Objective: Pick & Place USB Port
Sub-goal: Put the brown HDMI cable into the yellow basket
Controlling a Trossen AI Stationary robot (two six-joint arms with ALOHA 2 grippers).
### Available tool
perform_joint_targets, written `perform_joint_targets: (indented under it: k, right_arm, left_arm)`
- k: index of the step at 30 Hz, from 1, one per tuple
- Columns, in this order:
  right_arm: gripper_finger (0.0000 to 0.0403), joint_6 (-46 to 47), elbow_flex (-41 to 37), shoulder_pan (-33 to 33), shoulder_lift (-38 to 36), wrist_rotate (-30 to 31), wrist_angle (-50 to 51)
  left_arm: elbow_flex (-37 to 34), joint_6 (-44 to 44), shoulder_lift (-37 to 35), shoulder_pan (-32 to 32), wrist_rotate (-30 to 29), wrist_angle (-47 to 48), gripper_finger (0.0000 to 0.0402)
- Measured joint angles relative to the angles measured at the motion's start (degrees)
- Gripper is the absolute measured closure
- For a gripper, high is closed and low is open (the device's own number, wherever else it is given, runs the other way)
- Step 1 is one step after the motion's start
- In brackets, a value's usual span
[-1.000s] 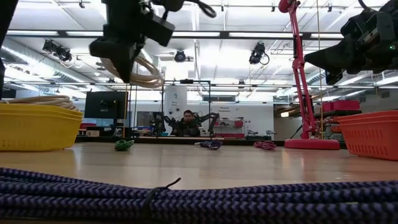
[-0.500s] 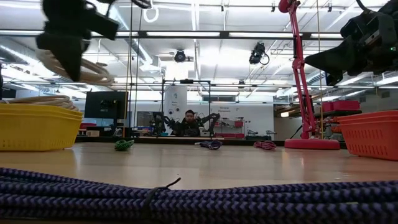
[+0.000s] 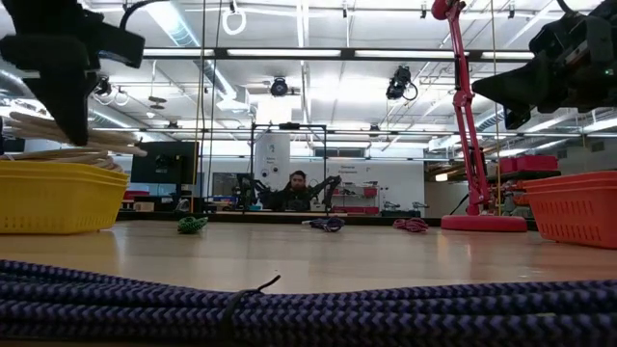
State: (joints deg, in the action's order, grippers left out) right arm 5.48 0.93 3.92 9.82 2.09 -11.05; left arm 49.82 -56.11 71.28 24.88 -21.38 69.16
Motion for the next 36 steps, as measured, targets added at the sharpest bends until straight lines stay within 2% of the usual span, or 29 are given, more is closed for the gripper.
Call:
perform_joint_targets:
  k: [6,21,27,31,36]
  right_arm:
    - [0.0396,0.1,0.0,0.0,0.0,0.0,0.0]
    - [0.0396,0.0,0.0,0.0,0.0,0.0,0.1]
    - [0.0396,0.0,0.0,0.0,0.0,0.0,0.2]
    - [0.0396,0.0,0.0,0.0,0.0,0.0,0.2]
    - [0.0396,0.0,0.0,0.0,0.0,0.0,0.4]
  left_arm:
    - [0.0,-0.5,2.8,0.1,2.2,2.0,0.0361]
    - [0.0,-4.8,3.0,1.9,8.7,2.1,0.0361]
    - [0.0,-6.3,3.0,2.4,7.7,1.8,0.0361]
    - [0.0,-5.5,3.0,2.3,5.9,-1.7,0.0361]
    - [0.0,-6.5,3.0,2.3,7.7,-1.3,0.0359]
